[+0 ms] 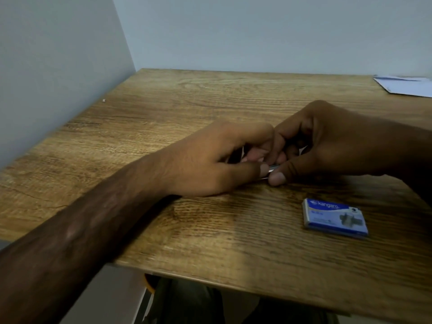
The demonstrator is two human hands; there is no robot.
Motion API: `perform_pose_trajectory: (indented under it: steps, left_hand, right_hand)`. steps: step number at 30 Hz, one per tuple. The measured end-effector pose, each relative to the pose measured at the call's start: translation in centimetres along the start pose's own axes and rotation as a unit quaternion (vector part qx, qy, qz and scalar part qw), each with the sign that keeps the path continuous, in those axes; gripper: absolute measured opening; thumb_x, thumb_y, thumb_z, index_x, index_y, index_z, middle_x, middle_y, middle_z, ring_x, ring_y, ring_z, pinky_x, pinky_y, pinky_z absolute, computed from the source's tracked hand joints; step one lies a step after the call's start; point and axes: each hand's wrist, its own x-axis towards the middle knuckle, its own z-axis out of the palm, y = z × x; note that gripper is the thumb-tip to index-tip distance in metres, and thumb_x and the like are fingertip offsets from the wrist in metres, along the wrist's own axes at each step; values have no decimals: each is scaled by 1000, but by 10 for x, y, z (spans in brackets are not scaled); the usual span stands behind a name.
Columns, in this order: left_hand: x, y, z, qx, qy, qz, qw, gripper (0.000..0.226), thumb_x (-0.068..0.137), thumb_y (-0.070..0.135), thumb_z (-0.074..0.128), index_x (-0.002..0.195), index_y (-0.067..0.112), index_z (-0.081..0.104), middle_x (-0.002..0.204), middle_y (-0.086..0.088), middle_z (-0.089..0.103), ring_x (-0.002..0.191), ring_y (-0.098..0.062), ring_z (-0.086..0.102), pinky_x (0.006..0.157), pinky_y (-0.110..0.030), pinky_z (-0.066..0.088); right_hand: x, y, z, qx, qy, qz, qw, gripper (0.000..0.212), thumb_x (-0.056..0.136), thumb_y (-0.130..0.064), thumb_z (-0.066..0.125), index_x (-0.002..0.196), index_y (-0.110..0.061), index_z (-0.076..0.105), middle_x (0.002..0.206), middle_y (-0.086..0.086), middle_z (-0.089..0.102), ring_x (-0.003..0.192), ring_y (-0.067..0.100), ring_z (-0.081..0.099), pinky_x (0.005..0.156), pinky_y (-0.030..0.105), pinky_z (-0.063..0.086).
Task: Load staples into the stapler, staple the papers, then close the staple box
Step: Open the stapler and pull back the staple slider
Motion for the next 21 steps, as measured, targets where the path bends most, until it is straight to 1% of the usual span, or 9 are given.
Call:
perform_pose_trajectory:
  steps: [2, 4, 7, 10, 12, 15, 16, 18, 21]
  left_hand:
    - [-1, 0, -1, -1, 13, -4, 1000, 27, 94, 3, 68, 78, 12, 49, 65, 15, 45, 60, 0, 45, 57, -10, 33]
    - [-2, 0, -1, 12, 35, 0, 999, 28, 92, 2, 67, 78, 14, 46, 65, 11, 48, 59, -4, 44, 55, -16, 34]
    - [-6, 0, -2, 14, 64, 10, 998, 21, 85, 3, 62, 78, 15, 46, 72, -2, 64, 63, -18, 56, 55, -37, 46]
    - [-12, -3, -5, 12, 69, -1, 998, 16, 80, 7, 59, 80, 21, 53, 76, -1, 68, 67, -26, 62, 58, -46, 49]
    - [-15, -7, -8, 20, 62, -3, 998, 16, 80, 8, 58, 80, 24, 57, 75, 1, 68, 66, -21, 61, 57, -42, 51]
    - [-18, -12, -13, 57, 51, -4, 997, 10, 85, 21, 56, 84, 30, 61, 76, 6, 67, 65, -14, 60, 55, -15, 43]
    - [-19, -13, -15, 71, 56, -6, 996, 8, 86, 26, 56, 85, 32, 61, 77, 9, 67, 66, -12, 60, 55, -12, 42]
    - [-21, -17, -18, 82, 72, -6, 994, 7, 90, 29, 60, 85, 33, 64, 78, 12, 68, 67, -11, 63, 56, -12, 44]
    - [-23, -19, -20, 65, 91, -3, 994, 9, 94, 33, 71, 85, 31, 70, 80, 11, 71, 69, -13, 65, 58, -20, 49]
  right_hand:
    - [0, 1, 0, 6, 1, 9, 1000, 19, 65, -27, 90, 80, -21, 80, 66, -5, 72, 58, 7, 64, 50, 27, 49]
    - [1, 1, 0, 7, -2, 13, 1000, 19, 67, -23, 90, 82, -19, 80, 67, -4, 73, 58, 7, 64, 48, 25, 49]
    - [0, 1, -1, 10, -1, 20, 1000, 19, 68, -21, 90, 83, -16, 80, 66, -4, 72, 55, 5, 63, 47, 19, 47]
    - [0, 2, 1, 4, 7, 20, 1000, 19, 69, -18, 90, 84, -14, 79, 67, -4, 72, 54, 5, 61, 47, 18, 47]
    - [1, 2, 2, -3, 8, 18, 1000, 18, 71, -17, 90, 85, -13, 78, 68, -4, 72, 55, 6, 60, 48, 20, 48]
    - [2, 3, 0, -11, 13, 18, 1000, 17, 73, -16, 89, 84, -13, 78, 67, -4, 72, 53, 5, 61, 46, 20, 48]
    - [2, 3, -1, -9, 16, 19, 1000, 16, 73, -15, 89, 84, -13, 77, 67, -4, 72, 52, 5, 61, 46, 21, 49]
    - [3, 5, -2, -16, 28, 18, 999, 16, 73, -15, 90, 82, -13, 77, 67, -2, 72, 52, 4, 61, 47, 22, 49]
    - [6, 8, -2, -27, 59, 17, 998, 20, 70, -19, 91, 83, -16, 77, 71, -3, 72, 52, 3, 60, 49, 20, 47]
